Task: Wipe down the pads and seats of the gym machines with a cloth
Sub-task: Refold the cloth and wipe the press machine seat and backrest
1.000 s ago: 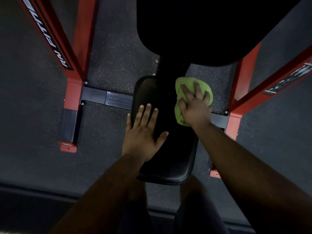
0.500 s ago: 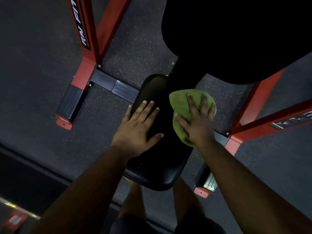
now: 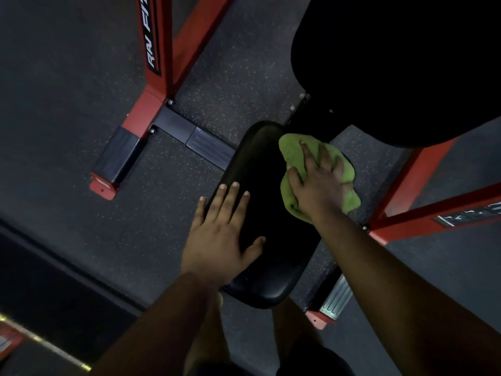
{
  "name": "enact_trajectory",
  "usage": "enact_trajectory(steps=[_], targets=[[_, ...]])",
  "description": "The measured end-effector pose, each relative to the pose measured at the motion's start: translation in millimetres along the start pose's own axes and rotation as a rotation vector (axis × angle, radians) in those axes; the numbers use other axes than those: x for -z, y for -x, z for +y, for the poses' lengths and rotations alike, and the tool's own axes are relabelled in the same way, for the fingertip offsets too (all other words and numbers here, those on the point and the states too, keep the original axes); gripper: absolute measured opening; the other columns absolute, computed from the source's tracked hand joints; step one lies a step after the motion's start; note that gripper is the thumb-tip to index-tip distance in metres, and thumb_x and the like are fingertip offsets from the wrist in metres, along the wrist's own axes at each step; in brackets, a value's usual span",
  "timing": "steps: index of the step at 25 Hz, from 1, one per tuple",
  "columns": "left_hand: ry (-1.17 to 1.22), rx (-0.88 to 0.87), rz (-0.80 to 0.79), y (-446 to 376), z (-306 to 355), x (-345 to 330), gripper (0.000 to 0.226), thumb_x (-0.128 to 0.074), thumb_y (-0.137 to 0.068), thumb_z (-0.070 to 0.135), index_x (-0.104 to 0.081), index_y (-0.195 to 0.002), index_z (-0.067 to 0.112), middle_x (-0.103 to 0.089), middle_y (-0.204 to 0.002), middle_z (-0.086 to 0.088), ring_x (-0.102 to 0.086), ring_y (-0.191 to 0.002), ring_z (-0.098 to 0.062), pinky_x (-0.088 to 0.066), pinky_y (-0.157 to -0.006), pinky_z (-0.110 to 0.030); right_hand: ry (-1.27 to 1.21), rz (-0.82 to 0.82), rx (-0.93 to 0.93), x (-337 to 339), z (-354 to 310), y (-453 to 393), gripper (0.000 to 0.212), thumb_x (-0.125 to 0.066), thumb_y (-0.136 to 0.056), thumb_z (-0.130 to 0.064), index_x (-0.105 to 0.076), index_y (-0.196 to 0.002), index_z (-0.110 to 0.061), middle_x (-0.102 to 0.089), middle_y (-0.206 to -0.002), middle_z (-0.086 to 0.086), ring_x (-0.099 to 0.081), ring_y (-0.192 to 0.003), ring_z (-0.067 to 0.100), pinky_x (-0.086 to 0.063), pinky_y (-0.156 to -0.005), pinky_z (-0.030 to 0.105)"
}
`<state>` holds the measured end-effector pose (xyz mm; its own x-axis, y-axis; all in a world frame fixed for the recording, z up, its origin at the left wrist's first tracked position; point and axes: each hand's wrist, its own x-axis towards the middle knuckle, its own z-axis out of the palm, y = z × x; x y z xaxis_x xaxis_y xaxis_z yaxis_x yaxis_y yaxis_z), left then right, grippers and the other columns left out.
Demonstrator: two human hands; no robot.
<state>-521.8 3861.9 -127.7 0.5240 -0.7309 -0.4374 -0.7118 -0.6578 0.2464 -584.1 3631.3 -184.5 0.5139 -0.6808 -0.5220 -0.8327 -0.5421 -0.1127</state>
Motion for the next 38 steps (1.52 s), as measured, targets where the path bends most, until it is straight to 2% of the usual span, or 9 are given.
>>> enact_trajectory(steps=[5, 8, 15, 22, 25, 28, 31, 35, 38], targets=[[0.029, -0.016, 0.025, -1.0, -2.0, -3.2, 0.087, -0.038, -0.092, 0.071, -0.020, -0.161, 0.021, -0.008, -0.170, -0.002, 0.000, -0.157, -0.020, -0.013, -0.125, -0.052, 0.091, -0.042, 0.444, 13.6, -90.0, -64.4, 0.058, -0.041, -0.094, -0.061, -0.033, -0.150, -0.048, -0.030, -0.161, -0.006, -0.025, -0.145, 0.030, -0.022, -0.111, 0.066], [0.031, -0.023, 0.018, -1.5, -3.4, -0.9, 0.087, -0.037, -0.092, 0.072, -0.019, -0.161, 0.022, -0.006, -0.170, -0.001, 0.001, -0.157, -0.019, -0.011, -0.125, -0.051, 0.084, -0.075, 0.551, 16.7, -68.8, -66.1, 0.064, -0.036, -0.090, -0.068, -0.031, -0.151, -0.050, -0.026, -0.164, -0.005, -0.023, -0.148, 0.029, -0.026, -0.109, 0.063], [0.080, -0.025, -0.004, -1.4, -5.3, 1.7, 0.088, -0.039, -0.091, 0.072, -0.017, -0.162, 0.024, -0.002, -0.170, 0.001, 0.006, -0.157, -0.017, -0.007, -0.126, -0.050, 0.048, -0.040, 0.214, 1.8, 20.1, 63.0, 0.066, -0.025, -0.091, -0.068, -0.022, -0.153, -0.049, -0.005, -0.168, -0.012, -0.008, -0.153, 0.024, -0.027, -0.105, 0.064], [0.121, -0.021, 0.068, -2.9, -4.6, -0.7, 0.088, -0.041, -0.092, 0.070, -0.017, -0.161, 0.021, -0.010, -0.170, -0.001, 0.001, -0.157, -0.017, -0.008, -0.126, -0.049, 0.124, -0.081, 0.306, 13.2, -59.5, -47.7, 0.066, -0.028, -0.090, -0.073, -0.012, -0.153, -0.057, -0.010, -0.168, -0.008, -0.012, -0.152, 0.031, -0.007, -0.107, 0.081], [0.249, -0.042, 0.162, 2.7, -8.9, -3.1, 0.081, -0.052, -0.093, 0.060, -0.028, -0.158, 0.018, -0.023, -0.166, -0.004, -0.011, -0.156, -0.019, -0.010, -0.126, -0.049, 0.084, -0.077, 0.311, 11.3, -68.6, -34.7, 0.064, -0.032, -0.092, -0.069, -0.014, -0.153, -0.056, -0.011, -0.168, -0.010, -0.012, -0.152, 0.029, -0.011, -0.112, 0.074], [0.339, -0.065, 0.280, 15.0, -11.8, -6.0, 0.067, -0.056, -0.096, 0.052, -0.043, -0.151, 0.016, -0.035, -0.160, -0.006, -0.025, -0.152, -0.023, -0.020, -0.123, -0.052, 0.091, -0.049, 0.521, 13.5, -31.9, 33.2, 0.068, -0.031, -0.089, -0.072, -0.013, -0.153, -0.058, -0.015, -0.167, -0.012, -0.018, -0.149, 0.026, -0.019, -0.111, 0.065], [0.333, -0.028, 0.244, 42.2, -19.7, -13.6, 0.067, -0.048, -0.100, 0.054, -0.039, -0.153, 0.015, -0.029, -0.164, -0.005, -0.019, -0.154, -0.021, -0.021, -0.123, -0.053, 0.219, -0.084, 0.637, 19.0, -8.6, 35.5, 0.077, -0.022, -0.081, -0.086, -0.010, -0.152, -0.059, -0.021, -0.164, -0.007, -0.025, -0.144, 0.028, -0.025, -0.104, 0.060], [0.289, -0.014, 0.128, 82.1, -42.9, -28.0, 0.077, -0.025, -0.101, 0.067, -0.016, -0.162, 0.021, -0.005, -0.170, 0.001, -0.003, -0.157, -0.016, -0.012, -0.126, -0.048, 0.090, -0.030, 0.206, 15.5, -61.1, -32.4, 0.084, -0.024, -0.078, -0.091, -0.013, -0.153, -0.056, -0.013, -0.167, -0.007, -0.013, -0.151, 0.032, -0.008, -0.105, 0.082], [0.331, -0.041, 0.102, 88.5, -51.2, -34.6, 0.078, -0.023, -0.101, 0.067, -0.007, -0.162, 0.020, 0.002, -0.170, 0.004, 0.000, -0.157, -0.013, -0.008, -0.126, -0.045, 0.029, -0.014, 0.214, 5.0, -80.6, -4.6, 0.072, -0.032, -0.088, -0.077, -0.020, -0.154, -0.052, -0.013, -0.168, -0.009, -0.013, -0.153, 0.028, -0.011, -0.109, 0.078]])
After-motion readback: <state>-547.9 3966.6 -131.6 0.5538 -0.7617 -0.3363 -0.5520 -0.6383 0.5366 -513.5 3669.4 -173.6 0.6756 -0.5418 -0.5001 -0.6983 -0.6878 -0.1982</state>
